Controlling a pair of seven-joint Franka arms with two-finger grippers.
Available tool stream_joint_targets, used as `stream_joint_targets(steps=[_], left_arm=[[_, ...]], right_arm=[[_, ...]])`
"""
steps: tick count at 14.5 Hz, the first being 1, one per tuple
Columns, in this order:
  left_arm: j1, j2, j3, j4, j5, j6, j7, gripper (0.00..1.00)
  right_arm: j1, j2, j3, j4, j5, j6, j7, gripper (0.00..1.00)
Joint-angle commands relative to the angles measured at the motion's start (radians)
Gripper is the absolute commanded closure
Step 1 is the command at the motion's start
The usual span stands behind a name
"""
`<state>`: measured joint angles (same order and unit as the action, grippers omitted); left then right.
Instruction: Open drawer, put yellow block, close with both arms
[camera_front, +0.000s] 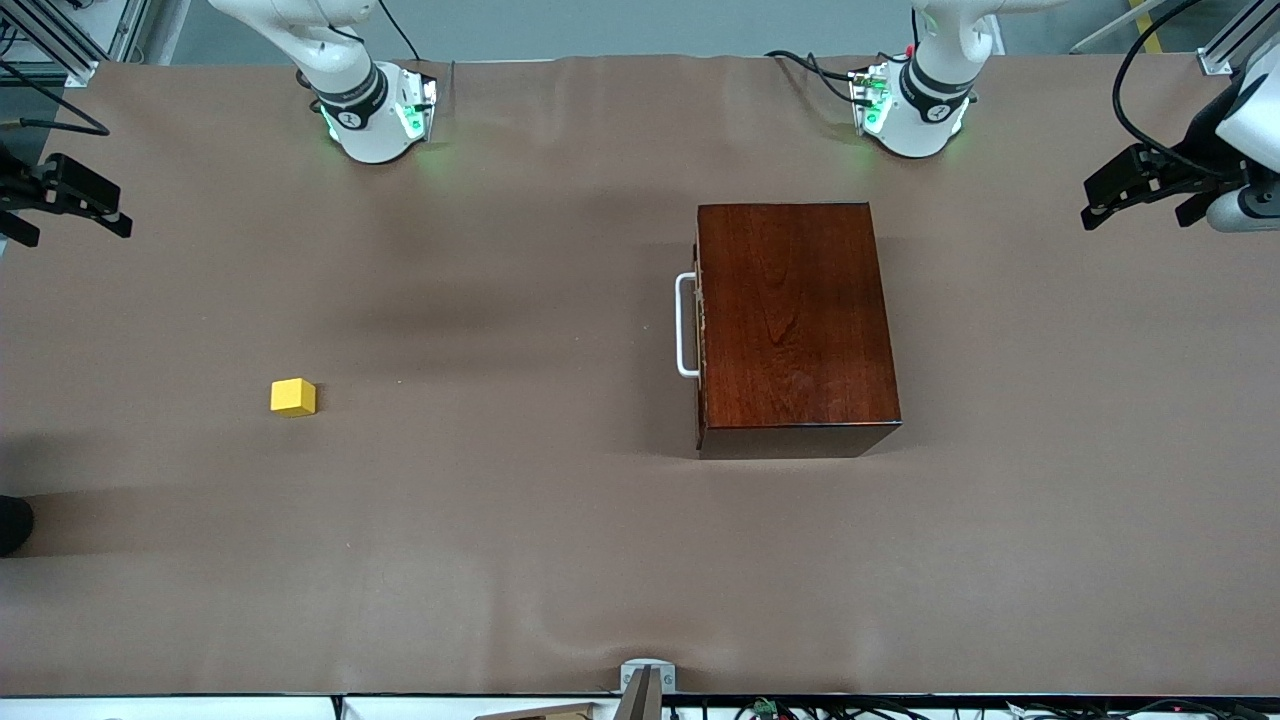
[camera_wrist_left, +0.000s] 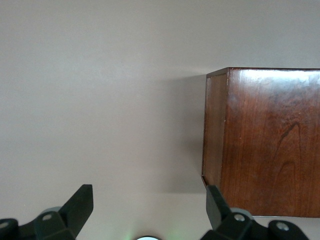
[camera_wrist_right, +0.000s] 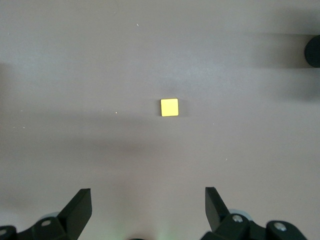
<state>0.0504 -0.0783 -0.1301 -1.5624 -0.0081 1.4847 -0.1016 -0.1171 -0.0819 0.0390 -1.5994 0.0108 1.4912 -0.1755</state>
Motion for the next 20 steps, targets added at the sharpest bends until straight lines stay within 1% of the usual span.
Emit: stream_joint_targets(steps=[1,6,18,20], left_arm=[[0.014,0.008,-0.008,0.030,-0.006,-0.021,0.022,0.00],[0.014,0.012,-0.008,0.045,-0.007,-0.021,0.014,0.00],[0.002,0.025,-0.020,0.044,-0.007,-0.021,0.020,0.00],[-0.004,0.046,-0.022,0.045,-0.009,-0.021,0.025,0.00]], right_arm=[[-0.019,-0.004,0.012,0.006,-0.003,-0.011,0.001,0.00],[-0.016,-0.006,0.013,0.006,-0.003,-0.011,-0.001,0.00],[-0.015,0.004,0.012,0.019,-0.020,0.001,-0.009,0.00],[-0.015,0.005,0.012,0.019,-0.020,0.003,-0.007,0.00]])
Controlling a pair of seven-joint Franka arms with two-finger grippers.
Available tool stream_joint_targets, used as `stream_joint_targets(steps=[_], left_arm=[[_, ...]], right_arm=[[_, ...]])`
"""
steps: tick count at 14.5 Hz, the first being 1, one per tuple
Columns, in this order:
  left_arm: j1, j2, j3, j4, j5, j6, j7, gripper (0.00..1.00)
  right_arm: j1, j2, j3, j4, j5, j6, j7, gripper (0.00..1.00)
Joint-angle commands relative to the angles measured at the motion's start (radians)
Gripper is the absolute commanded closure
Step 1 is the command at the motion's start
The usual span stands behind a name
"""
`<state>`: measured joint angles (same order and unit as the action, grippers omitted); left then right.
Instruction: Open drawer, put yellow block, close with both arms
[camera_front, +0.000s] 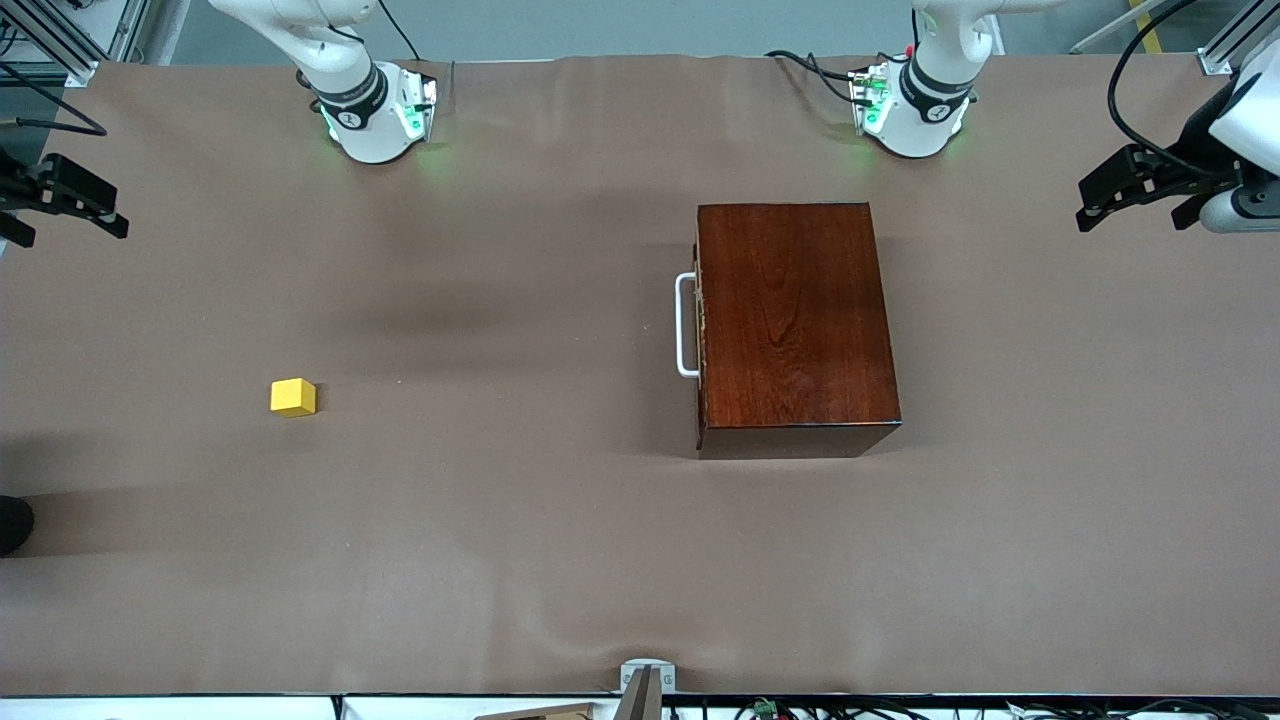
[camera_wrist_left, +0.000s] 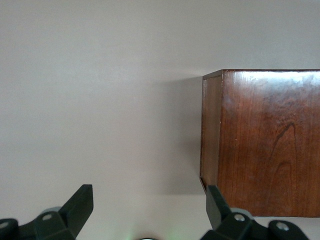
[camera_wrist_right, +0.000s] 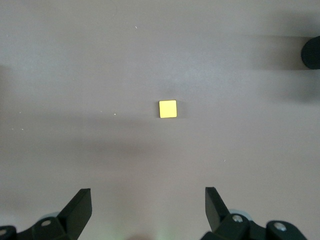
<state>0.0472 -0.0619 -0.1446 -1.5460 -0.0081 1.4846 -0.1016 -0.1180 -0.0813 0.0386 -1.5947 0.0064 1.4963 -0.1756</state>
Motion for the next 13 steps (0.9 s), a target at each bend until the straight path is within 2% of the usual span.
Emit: stream_joint_targets(steps=[1,4,7,11,13], left_arm=[[-0.010,0.037,-0.013,0.032,-0.013,-0.021,0.022,0.00],[-0.041,0.097,-0.036,0.078,-0.009,-0.021,0.008,0.00],[-0.108,0.132,-0.059,0.084,-0.010,-0.021,-0.032,0.00],[-0.268,0.204,-0.059,0.089,0.026,-0.012,-0.084,0.00],[-0.351,0.267,-0.059,0.134,0.057,-0.009,-0.154,0.00]], right_arm=[[-0.014,0.005,0.012,0.015,-0.016,-0.002,-0.007,0.00],[-0.022,0.006,0.012,0.016,-0.016,-0.002,-0.008,0.00],[-0.022,0.015,0.012,0.027,-0.014,-0.004,-0.008,0.00],[-0.026,0.034,0.012,0.047,-0.013,-0.004,-0.007,0.00],[-0.023,0.043,0.012,0.052,-0.013,-0.005,-0.007,0.00]])
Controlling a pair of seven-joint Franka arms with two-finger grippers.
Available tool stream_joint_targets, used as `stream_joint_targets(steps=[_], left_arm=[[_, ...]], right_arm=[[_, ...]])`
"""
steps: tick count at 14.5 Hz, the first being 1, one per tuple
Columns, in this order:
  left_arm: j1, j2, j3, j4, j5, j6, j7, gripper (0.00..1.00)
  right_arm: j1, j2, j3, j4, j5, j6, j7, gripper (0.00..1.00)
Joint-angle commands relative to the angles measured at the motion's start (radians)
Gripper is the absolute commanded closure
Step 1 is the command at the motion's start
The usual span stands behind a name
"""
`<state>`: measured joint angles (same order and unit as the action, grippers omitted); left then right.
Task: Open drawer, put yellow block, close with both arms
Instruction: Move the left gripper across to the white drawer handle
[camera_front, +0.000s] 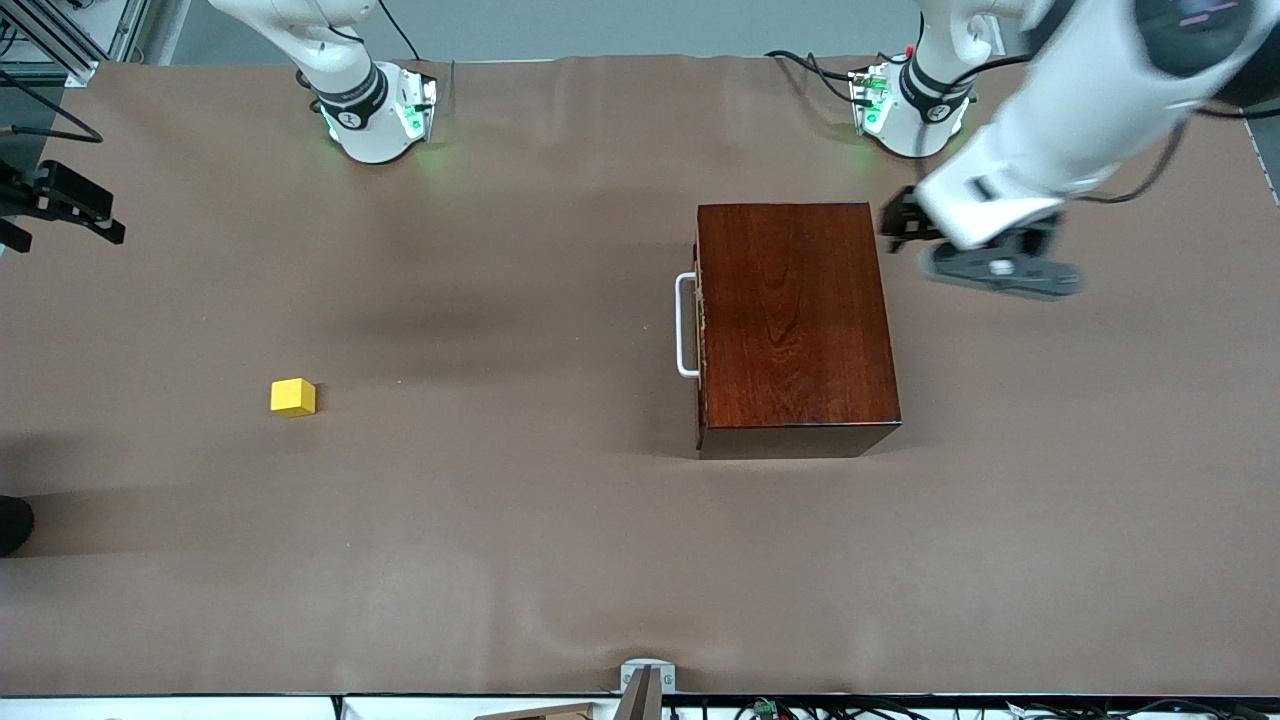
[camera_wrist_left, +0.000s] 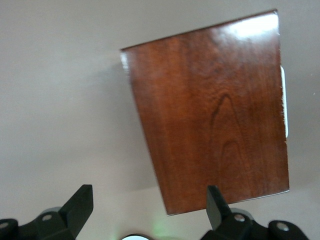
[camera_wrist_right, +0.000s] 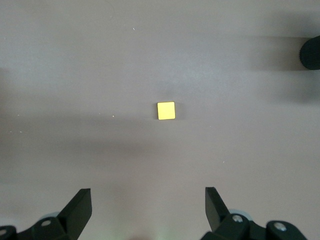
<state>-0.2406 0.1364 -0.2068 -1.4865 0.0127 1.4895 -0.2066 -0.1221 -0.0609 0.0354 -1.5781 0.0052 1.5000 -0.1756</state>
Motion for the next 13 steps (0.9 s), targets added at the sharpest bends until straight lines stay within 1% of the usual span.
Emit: stream_joint_targets(steps=[1,4,9,12,13], left_arm=[[-0.096,0.101,0.003,0.101,0.036,-0.014,-0.095,0.00],[-0.192,0.190,0.007,0.159,0.038,0.003,-0.215,0.00],[-0.324,0.285,0.017,0.181,0.050,0.153,-0.385,0.00],[-0.397,0.385,0.026,0.248,0.052,0.219,-0.541,0.00],[-0.423,0.413,0.036,0.256,0.053,0.244,-0.592,0.00]], right_arm=[[-0.022,0.023,0.015,0.035,-0.011,-0.009,-0.007,0.00],[-0.024,0.023,0.015,0.035,-0.011,-0.011,-0.007,0.00],[-0.024,0.024,0.014,0.033,-0.011,-0.017,-0.001,0.00],[-0.027,0.026,0.011,0.027,-0.011,-0.020,0.004,0.00],[-0.030,0.032,0.011,0.027,-0.011,-0.020,0.005,0.00]])
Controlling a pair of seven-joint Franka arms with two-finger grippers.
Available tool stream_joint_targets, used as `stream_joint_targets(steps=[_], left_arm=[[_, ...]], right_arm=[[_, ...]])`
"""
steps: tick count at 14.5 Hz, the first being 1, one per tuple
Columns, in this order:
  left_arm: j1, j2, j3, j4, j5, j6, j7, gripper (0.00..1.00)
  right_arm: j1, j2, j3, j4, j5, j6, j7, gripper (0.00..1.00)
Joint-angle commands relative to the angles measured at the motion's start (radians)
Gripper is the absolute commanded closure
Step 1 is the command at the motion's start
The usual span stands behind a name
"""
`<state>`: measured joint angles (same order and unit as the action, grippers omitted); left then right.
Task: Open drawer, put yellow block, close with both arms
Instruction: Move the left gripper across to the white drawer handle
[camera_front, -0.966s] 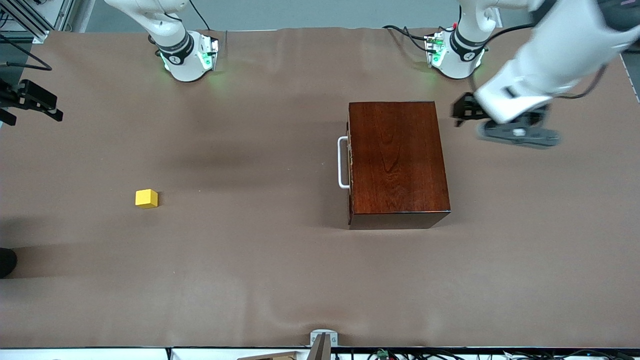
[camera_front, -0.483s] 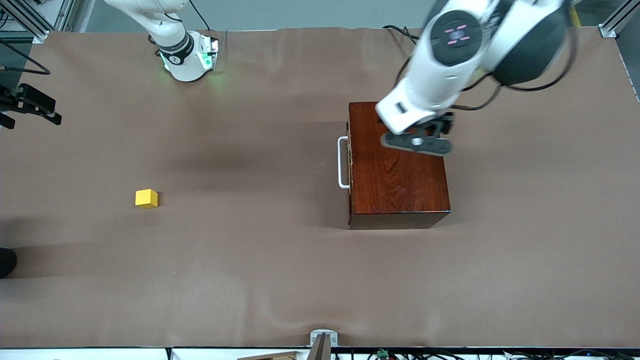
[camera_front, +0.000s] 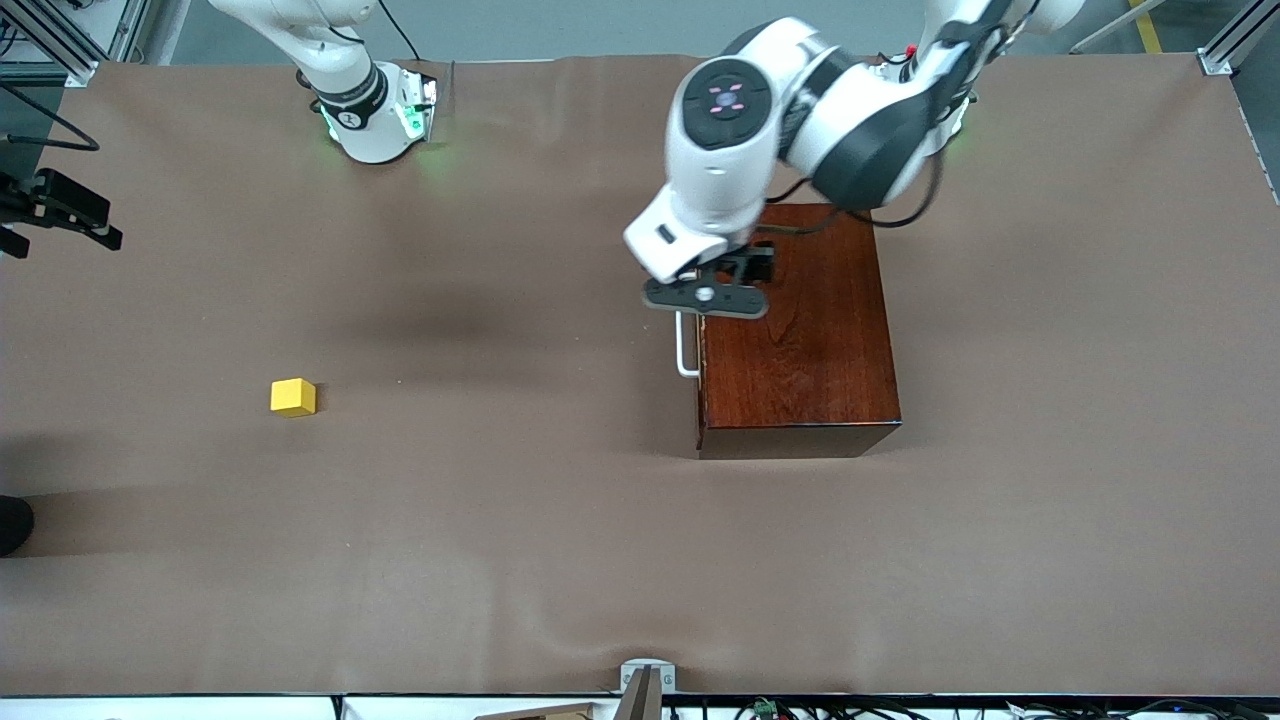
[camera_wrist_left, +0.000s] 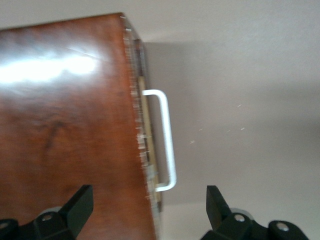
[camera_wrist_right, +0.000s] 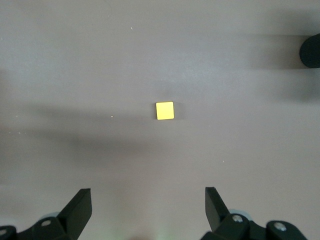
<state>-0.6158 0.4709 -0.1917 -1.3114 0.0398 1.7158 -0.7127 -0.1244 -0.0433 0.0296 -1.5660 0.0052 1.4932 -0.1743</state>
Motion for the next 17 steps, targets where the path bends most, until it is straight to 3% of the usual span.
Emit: stream_joint_targets(steps=[1,7,12,17], left_arm=[[-0.077,0.093,0.043,0.081,0.037,0.042,-0.123,0.00],[-0.318,0.192,0.267,0.087,0.041,0.094,-0.228,0.00],[-0.331,0.227,0.264,0.075,0.135,0.079,-0.218,0.00],[-0.344,0.261,0.264,0.070,0.147,0.056,-0.217,0.00]], right_arm=[[-0.029,0.014,0.016,0.015,-0.011,-0.013,0.004,0.00],[-0.027,0.016,0.016,0.015,-0.011,-0.013,0.004,0.00],[-0.029,0.022,0.016,0.011,-0.010,-0.016,0.004,0.00],[-0.024,0.031,0.016,0.011,-0.010,-0.062,0.004,0.00]])
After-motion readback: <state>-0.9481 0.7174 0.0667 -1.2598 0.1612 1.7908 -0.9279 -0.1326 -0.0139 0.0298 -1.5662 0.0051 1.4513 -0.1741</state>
